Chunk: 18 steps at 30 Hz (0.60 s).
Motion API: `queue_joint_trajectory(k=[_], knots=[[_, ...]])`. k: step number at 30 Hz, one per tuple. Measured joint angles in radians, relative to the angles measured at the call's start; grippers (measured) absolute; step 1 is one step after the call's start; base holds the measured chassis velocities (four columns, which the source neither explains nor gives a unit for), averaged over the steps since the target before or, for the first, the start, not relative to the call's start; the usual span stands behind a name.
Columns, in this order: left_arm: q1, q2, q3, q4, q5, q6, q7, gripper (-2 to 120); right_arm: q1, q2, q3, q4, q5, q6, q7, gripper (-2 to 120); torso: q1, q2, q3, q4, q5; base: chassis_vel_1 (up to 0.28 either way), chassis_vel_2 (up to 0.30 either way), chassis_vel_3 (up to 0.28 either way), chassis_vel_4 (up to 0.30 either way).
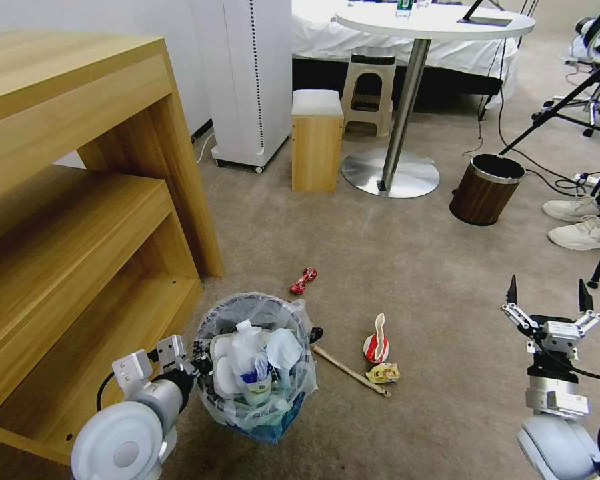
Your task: Pick up the trash bin and place the garbage on the floor into it.
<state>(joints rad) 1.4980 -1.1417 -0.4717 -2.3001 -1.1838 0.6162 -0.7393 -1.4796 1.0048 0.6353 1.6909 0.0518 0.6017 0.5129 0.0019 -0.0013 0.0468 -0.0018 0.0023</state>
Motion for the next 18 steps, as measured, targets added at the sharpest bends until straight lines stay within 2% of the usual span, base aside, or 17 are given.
queue_joint_trajectory(k=[12, 18], knots=[[-0.005, -0.004, 0.004, 0.011, 0.001, 0.0, 0.001, 0, 0.014, -0.003, -0.005, -0.018, -0.004, -0.008, 0.005, 99, 0.0, 0.0, 0.0, 0.0, -0.0001, 0.0, 0.0, 0.0, 0.0], [-0.008, -0.005, 0.004, 0.018, 0.002, -0.001, 0.001, 0, 0.02, -0.005, -0.005, -0.033, -0.016, -0.009, 0.006, 99, 0.0, 0.0, 0.0, 0.0, 0.0, -0.066, 0.058, 0.082, -0.052]])
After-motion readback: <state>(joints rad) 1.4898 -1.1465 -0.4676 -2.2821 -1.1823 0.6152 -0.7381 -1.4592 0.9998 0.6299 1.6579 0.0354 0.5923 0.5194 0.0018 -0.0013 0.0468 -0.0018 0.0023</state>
